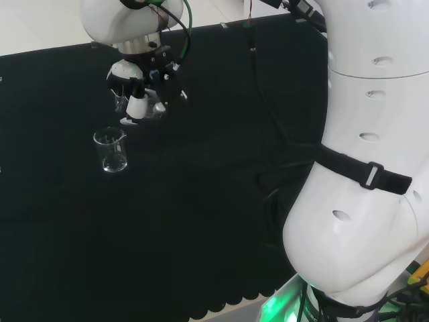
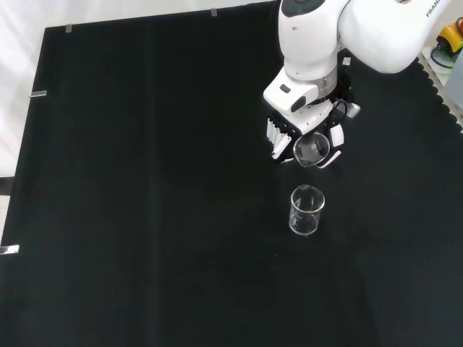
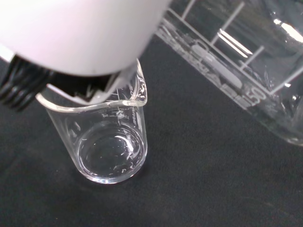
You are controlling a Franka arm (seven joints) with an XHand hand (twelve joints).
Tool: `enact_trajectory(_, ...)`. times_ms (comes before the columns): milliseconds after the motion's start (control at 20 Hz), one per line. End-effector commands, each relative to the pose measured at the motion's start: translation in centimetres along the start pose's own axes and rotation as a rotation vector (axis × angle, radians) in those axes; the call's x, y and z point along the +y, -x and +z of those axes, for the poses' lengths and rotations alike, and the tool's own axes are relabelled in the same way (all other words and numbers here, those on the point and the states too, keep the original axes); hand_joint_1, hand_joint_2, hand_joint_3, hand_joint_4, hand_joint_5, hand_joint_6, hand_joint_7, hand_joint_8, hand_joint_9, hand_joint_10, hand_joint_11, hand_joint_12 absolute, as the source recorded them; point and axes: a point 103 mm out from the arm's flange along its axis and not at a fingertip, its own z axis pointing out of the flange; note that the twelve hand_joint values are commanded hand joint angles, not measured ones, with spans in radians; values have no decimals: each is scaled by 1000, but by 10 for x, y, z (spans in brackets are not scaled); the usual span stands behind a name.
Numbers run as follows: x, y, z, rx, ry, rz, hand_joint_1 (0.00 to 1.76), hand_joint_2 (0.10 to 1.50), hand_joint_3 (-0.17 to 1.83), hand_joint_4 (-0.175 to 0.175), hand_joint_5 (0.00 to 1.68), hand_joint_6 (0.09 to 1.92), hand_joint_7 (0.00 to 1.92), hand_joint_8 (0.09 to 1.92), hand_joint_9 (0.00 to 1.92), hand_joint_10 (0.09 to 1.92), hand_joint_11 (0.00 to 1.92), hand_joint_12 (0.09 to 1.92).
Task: Place the beaker back on the table.
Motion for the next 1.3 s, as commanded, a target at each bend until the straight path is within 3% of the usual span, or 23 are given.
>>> enact_trajectory(50,-1,0,0,-2,-3,0,1403,493,1195,-175,811,1920,1474,1920,1573,1532,1262,1308)
enact_trajectory(700,-10,-1,-3,12,36,-3,1403,493,1194,-175,811,1920,1473,1920,1575,1531,1264,1306)
enact_trajectory(1300,-15,6,9,167,188,31,1402,494,1193,-175,810,1920,1473,1920,1569,1526,1264,1302)
